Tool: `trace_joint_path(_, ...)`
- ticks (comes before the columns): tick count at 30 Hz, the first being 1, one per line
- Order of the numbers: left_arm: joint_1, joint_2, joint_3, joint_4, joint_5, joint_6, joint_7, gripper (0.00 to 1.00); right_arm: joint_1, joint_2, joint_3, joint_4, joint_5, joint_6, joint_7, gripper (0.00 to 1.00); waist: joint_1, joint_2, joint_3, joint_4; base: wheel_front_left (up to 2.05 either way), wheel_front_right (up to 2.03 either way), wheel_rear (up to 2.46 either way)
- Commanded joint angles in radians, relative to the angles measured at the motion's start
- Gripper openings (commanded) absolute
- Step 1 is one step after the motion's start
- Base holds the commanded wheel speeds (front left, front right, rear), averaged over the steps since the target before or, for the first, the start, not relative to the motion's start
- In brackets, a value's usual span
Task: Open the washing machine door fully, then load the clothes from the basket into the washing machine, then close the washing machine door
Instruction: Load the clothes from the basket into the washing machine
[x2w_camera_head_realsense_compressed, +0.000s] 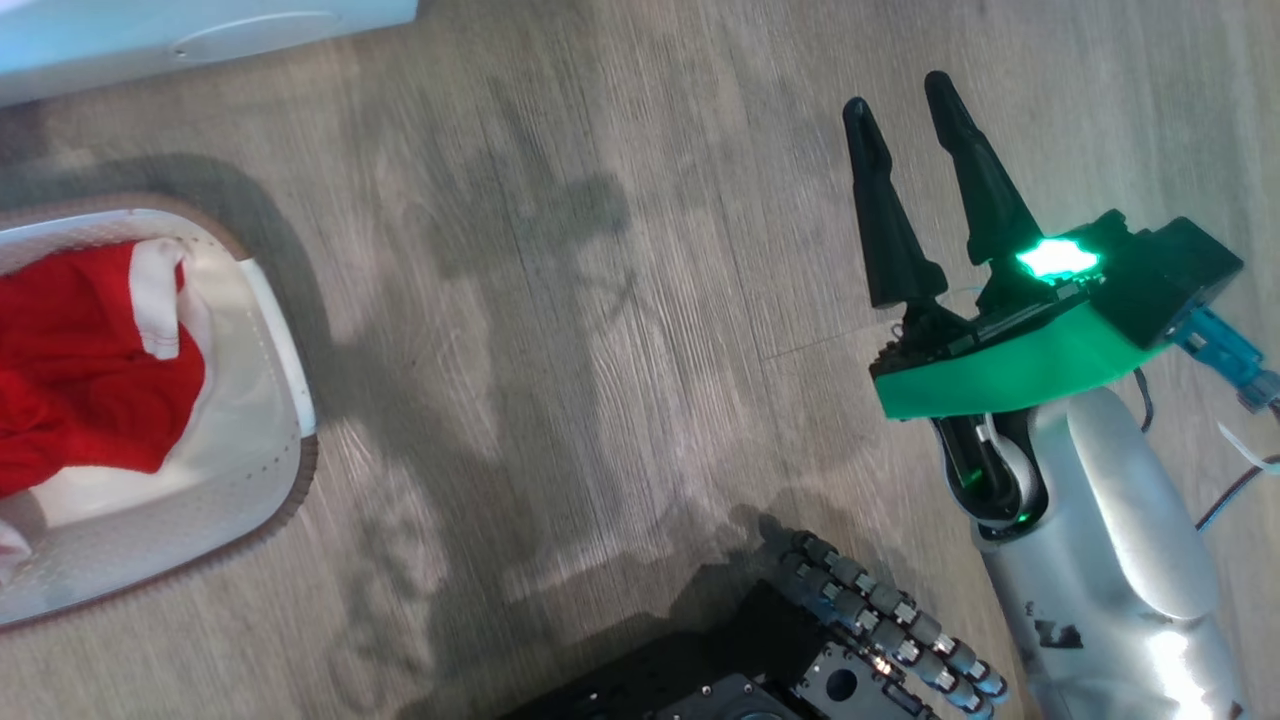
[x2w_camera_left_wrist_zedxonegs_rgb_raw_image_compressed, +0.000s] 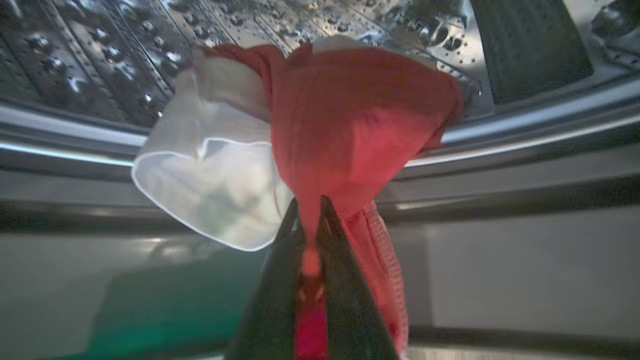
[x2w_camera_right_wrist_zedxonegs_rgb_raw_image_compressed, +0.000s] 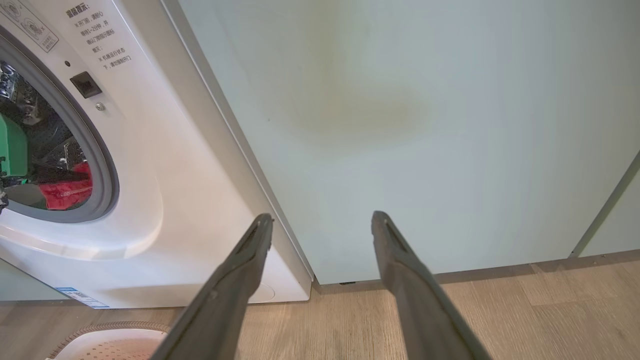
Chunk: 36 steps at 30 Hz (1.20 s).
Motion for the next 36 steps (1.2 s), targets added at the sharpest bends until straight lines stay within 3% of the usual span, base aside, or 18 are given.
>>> trace_joint_path(1, -0.033, 0.07, 0.032, -0.044, 0.021, 0.011, -0.038, 0.0, 0.016, 0.001, 0.02, -0.038, 0.012, 0.0, -0.009, 1.0, 0.0, 0.0, 0.011, -0.009, 0.0, 0.0, 0.0)
trace_joint_path(7, -0.124, 0.098, 0.037, -0.074, 0.116, 0.026, -0.303, 0.0, 0.009, 0.001, 0.034, -0.069, 0.021, 0.0, -0.009, 1.0, 0.0, 0.0, 0.067, -0.048, 0.0, 0.0, 0.0)
trace_joint_path(14, -0.226, 0.11, 0.019, -0.035, 0.182, 0.006, -0.499, 0.0, 0.015, 0.001, 0.043, -0.094, 0.036, 0.0, -0.009, 1.0, 0.0, 0.0, 0.125, -0.073, 0.0, 0.0, 0.0)
trace_joint_path(20, -0.266, 0.103, 0.023, 0.045, 0.171, -0.023, -0.582, 0.0, 0.012, 0.001, 0.049, -0.121, 0.048, 0.0, -0.009, 1.0, 0.0, 0.0, 0.175, -0.079, 0.0, 0.0, 0.0)
trace_joint_path(28, -0.312, 0.119, 0.007, 0.127, 0.179, -0.053, -0.614, 0.01, 0.006, 0.001, 0.058, -0.142, 0.052, 0.0, -0.009, 1.0, 0.0, 0.0, 0.205, -0.073, 0.0, 0.0, 0.0)
trace_joint_path(29, -0.321, 0.119, 0.005, 0.134, 0.181, -0.052, -0.618, 0.26, 0.005, 0.001, 0.058, -0.143, 0.052, 0.0, -0.009, 1.0, 0.0, 0.0, 0.206, -0.072, 0.0, 0.0, 0.0)
trace_joint_path(30, -0.33, 0.12, 0.002, 0.138, 0.187, -0.051, -0.628, 0.76, 0.004, 0.001, 0.059, -0.144, 0.052, 0.0, -0.009, 1.0, 0.0, 0.0, 0.207, -0.072, 0.0, 0.0, 0.0)
trace_joint_path(31, -0.338, 0.121, -0.002, 0.139, 0.193, -0.049, -0.643, 1.0, 0.003, 0.001, 0.059, -0.144, 0.052, 0.0, -0.009, 1.0, 0.0, 0.0, 0.207, -0.071, 0.0, 0.0, 0.0)
trace_joint_path(36, -0.362, 0.102, -0.01, 0.175, 0.18, -0.07, -0.65, 1.0, 0.0, 0.001, 0.056, -0.138, 0.052, 0.0, -0.009, 1.0, 0.0, 0.0, 0.199, -0.06, 0.0, 0.0, 0.0)
